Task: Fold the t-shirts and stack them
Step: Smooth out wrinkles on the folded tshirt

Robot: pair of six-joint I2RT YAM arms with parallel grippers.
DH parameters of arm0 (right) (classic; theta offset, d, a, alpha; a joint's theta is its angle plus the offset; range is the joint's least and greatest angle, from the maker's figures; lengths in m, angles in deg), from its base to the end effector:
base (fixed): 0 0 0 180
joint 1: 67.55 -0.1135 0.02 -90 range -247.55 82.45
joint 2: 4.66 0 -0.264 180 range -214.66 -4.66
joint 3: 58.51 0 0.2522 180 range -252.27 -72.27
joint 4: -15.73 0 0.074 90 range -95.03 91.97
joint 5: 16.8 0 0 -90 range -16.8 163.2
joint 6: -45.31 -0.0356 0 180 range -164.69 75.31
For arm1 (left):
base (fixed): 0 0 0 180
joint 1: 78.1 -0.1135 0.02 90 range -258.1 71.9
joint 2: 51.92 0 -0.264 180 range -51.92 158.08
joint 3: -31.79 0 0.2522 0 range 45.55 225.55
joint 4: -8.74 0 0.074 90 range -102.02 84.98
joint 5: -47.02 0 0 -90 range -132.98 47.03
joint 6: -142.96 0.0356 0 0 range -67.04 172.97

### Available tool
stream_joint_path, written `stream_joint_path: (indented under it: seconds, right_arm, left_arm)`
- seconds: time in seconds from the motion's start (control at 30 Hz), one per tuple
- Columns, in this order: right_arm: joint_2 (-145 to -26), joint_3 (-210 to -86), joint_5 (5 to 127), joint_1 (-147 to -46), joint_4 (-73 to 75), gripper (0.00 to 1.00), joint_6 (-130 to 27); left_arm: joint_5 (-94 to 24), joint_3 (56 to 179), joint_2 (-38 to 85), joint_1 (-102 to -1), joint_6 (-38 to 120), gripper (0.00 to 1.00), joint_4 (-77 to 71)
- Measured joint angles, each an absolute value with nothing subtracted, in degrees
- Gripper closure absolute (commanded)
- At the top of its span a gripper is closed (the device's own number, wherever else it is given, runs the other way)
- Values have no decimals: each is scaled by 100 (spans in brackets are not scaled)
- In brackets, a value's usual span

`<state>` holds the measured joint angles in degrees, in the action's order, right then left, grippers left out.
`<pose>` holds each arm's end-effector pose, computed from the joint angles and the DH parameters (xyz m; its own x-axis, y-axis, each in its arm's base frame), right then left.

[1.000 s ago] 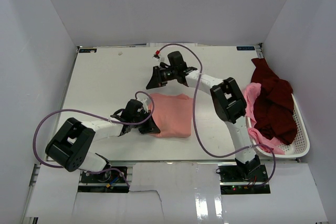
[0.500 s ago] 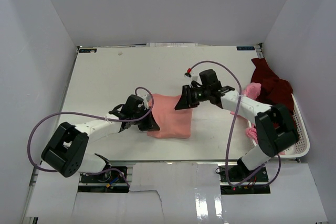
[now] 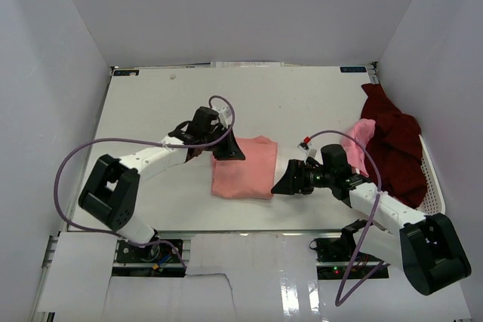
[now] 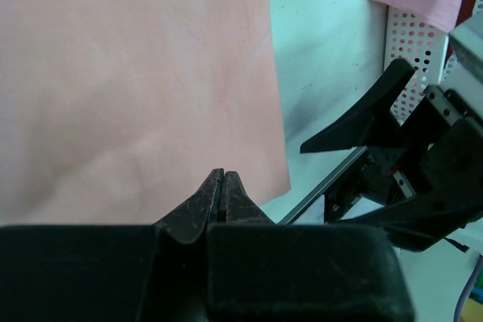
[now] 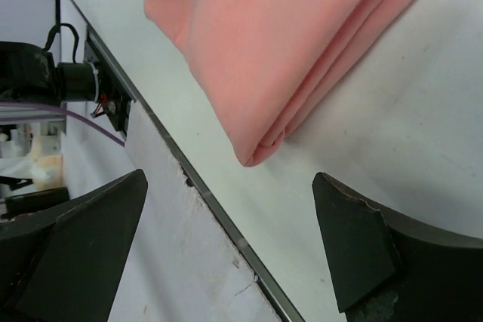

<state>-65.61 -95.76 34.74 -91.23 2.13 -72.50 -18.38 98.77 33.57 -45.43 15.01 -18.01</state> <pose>0.1777 0.1021 0.1812 -0.8490 0.0266 -0.5278 -0.4200 0.5721 0.7045 0.2557 -0.1816 0.2211 -0.9250 -0.0711 -0.3732 0.2138 0.7146 -0.6660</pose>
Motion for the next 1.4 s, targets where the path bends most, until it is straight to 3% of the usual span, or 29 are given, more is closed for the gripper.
stream_joint_path:
  seconds: [0.2, 0.3, 0.4, 0.53, 1.4]
  right_arm:
    - [-6495, -8762, 3098, -9119, 1230, 5, -7724]
    - [-6725, -8734, 2967, -9119, 1787, 14, -7818]
    - [-6996, -8673, 2862, -9119, 2377, 37, -7901]
    - [-7321, -8625, 2794, -9119, 2766, 92, -7927]
    - [-8991, -8684, 2228, -9399, 4792, 92, -8876]
  left_arm:
    - [-1497, 10635, 4666, -4583, 1564, 92, -1652]
    - [-1374, 10963, 4998, -4607, 1599, 92, -1628]
    - [-1298, 11190, 5140, -4611, 1612, 91, -1563]
    - [-1247, 11293, 5145, -4622, 1619, 91, -1528]
    - [-725, 11883, 5558, -4497, 1816, 90, -1639]
